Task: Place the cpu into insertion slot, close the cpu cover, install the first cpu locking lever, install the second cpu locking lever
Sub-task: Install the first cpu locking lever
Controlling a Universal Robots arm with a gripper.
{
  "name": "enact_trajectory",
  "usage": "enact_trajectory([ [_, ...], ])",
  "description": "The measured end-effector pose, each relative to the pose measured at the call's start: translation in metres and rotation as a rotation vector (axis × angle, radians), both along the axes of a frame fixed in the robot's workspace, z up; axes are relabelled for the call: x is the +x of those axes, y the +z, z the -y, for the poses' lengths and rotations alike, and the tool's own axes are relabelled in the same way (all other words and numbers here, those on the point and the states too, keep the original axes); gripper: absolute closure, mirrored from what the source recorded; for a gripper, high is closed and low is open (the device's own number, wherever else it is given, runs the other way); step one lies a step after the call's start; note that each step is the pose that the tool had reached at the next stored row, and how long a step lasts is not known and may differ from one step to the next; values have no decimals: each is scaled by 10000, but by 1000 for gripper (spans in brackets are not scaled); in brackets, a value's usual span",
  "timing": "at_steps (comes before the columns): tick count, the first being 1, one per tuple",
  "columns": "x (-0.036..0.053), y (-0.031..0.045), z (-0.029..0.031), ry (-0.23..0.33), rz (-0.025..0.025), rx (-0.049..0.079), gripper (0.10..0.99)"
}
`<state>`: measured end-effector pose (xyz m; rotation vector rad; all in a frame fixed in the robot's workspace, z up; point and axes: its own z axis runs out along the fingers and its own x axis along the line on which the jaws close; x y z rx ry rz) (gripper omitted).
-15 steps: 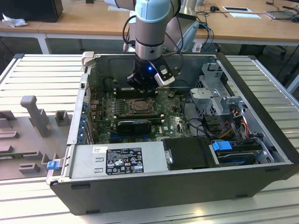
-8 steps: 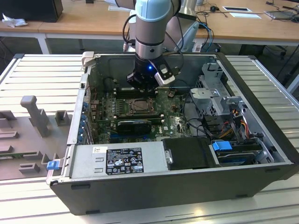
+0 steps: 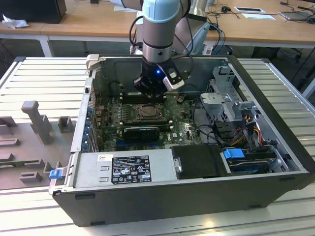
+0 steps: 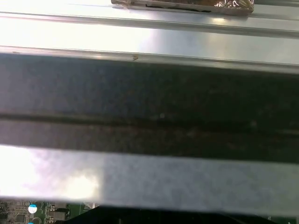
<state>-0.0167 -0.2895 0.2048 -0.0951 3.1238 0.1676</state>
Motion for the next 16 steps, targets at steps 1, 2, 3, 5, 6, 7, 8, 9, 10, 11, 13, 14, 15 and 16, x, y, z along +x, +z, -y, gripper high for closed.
enact_trajectory([
  [1, 0, -3, 0, -1, 1, -9, 980],
  [2, 0, -5, 0, -1, 1, -18, 980],
  [3, 0, -6, 0, -1, 1, -23, 980],
  [5, -1, -15, 1, -2, 1, -33, 980],
  [6, -1, -17, 2, -3, 1, -34, 980],
  [7, 0, -23, 1, -2, 6, -26, 980],
  [8, 1, -29, 2, -1, 6, -23, 980],
  [9, 0, -33, 4, -2, 2, -28, 980],
  [10, 0, -37, 5, -2, 1, -33, 980],
  [11, -1, -38, 5, -2, 0, -35, 980],
  [13, 0, -39, 5, 0, 1, 4, 980],
  [14, 0, -36, 5, -1, 2, 7, 980],
  [15, 0, -23, 4, -1, 4, 10, 980],
  [16, 0, 0, 4, -1, 4, 8, 980],
])
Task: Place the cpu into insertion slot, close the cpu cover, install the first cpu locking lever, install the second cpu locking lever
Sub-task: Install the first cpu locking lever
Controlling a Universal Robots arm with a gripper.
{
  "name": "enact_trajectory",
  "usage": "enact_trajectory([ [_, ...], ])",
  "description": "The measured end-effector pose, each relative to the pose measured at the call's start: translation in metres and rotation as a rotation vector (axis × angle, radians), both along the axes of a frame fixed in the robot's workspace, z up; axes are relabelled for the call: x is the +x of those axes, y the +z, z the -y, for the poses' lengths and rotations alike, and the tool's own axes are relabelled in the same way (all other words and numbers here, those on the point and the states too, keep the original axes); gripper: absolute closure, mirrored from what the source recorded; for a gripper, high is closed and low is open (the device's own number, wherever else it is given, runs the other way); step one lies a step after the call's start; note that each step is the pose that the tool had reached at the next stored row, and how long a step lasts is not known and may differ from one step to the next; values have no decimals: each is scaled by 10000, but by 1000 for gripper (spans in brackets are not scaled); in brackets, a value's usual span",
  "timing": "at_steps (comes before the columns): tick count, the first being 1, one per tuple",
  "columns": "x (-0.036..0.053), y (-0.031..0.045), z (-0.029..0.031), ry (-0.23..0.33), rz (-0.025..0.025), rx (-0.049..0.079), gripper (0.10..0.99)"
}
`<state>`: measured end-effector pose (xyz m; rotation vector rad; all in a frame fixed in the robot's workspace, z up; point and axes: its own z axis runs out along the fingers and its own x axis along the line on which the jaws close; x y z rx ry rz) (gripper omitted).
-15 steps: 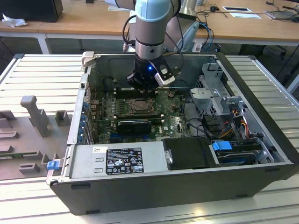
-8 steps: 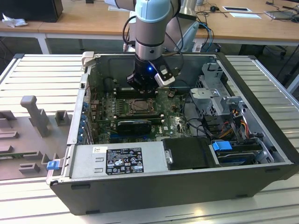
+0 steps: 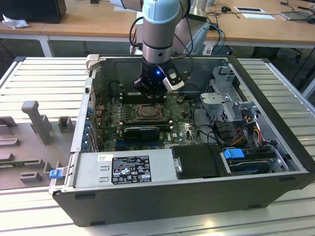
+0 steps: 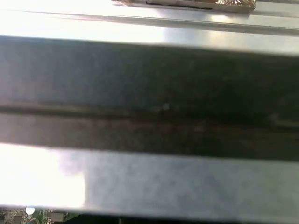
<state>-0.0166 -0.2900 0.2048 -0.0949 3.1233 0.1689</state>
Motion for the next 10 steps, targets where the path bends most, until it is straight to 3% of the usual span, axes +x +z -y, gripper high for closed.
enact_trajectory([
  [3, 0, 126, 0, 0, -2, -2, 980],
  [10, 0, 140, 16, 1, -3, -10, 980],
])
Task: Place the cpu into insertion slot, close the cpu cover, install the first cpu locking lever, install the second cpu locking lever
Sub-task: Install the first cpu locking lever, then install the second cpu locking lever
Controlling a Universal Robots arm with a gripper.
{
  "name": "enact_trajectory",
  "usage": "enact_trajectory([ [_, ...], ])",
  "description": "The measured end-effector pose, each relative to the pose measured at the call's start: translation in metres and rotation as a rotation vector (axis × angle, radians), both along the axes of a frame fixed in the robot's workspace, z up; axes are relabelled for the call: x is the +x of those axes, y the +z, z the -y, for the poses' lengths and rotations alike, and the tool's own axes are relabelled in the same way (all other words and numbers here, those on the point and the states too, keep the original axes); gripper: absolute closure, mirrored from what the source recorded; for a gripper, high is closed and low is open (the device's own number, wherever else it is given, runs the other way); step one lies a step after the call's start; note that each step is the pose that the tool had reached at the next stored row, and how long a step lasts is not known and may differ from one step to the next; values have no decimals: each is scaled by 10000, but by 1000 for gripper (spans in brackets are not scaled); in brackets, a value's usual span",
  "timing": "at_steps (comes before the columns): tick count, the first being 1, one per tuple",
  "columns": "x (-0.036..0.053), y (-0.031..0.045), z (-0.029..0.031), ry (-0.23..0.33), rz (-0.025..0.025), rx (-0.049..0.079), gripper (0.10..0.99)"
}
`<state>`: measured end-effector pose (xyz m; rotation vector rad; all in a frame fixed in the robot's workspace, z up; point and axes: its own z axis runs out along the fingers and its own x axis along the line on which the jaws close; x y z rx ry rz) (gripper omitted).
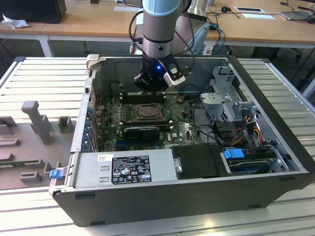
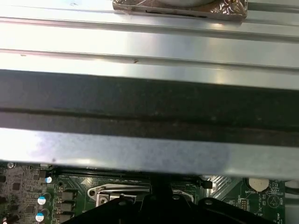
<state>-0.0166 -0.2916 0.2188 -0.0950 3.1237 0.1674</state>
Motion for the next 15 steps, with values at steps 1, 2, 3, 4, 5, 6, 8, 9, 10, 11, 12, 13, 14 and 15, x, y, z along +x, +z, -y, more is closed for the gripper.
enact_trajectory([
  [1, 0, -1, 6, -1, 1, 0, 980],
  [2, 0, 0, 12, 0, 1, -1, 980],
  [3, 0, -1, 15, -1, 1, -1, 980],
  [4, 0, -1, 17, -1, 1, -1, 980],
  [5, 0, 0, 20, -1, 1, -2, 980],
  [6, 0, 0, 22, -1, 1, -2, 980],
  [8, 0, 0, 25, -1, 1, -2, 980],
  [9, 0, 0, 30, 0, 0, -3, 980],
  [10, 0, 0, 44, -1, 0, -2, 980],
  [11, 0, 0, 53, 0, 0, -3, 980],
  [12, 0, 0, 62, 0, 1, -2, 980],
  [13, 0, 0, 82, 0, 0, -3, 980],
  [14, 0, 0, 89, 0, 1, -3, 980],
  [15, 0, 0, 93, -1, 1, -4, 980],
])
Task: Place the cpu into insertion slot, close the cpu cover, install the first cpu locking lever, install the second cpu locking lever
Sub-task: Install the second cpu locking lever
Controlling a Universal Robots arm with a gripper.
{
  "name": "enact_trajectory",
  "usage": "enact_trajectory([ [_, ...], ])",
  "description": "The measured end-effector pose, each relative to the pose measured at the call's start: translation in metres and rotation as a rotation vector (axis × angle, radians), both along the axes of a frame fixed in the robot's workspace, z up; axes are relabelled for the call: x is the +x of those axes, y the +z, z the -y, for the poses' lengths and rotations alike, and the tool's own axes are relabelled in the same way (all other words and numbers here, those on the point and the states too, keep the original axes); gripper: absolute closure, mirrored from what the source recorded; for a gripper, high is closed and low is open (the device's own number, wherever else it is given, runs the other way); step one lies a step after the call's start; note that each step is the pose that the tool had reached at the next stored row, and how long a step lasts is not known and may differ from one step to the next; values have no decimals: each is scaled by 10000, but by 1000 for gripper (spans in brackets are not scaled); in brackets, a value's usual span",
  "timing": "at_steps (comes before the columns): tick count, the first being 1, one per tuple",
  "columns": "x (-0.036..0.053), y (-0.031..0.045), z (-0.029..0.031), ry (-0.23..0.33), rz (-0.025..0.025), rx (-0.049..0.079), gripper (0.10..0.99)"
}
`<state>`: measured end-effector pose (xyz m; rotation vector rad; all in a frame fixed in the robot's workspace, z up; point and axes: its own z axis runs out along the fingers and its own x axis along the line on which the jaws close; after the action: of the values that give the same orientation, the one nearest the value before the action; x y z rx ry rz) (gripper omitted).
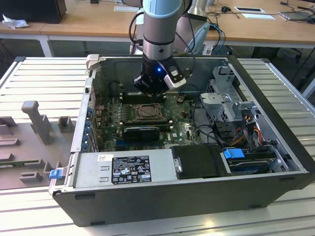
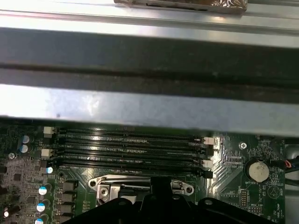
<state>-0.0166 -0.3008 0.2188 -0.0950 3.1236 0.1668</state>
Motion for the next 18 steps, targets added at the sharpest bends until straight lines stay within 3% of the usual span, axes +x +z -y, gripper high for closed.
enact_trajectory([
  [3, 0, 37, 1, -1, 0, -1, 980],
  [5, 0, 103, 1, 0, 0, -1, 980],
  [6, 0, 280, 1, 0, -1, -2, 980],
  [10, 0, 460, 2, 0, -1, -2, 980],
  [14, -8, 467, 69, 0, -1, -1, 980],
  [15, -14, 467, 141, -1, -1, -1, 980],
  [18, -23, 465, 261, 1, -1, -1, 980],
])
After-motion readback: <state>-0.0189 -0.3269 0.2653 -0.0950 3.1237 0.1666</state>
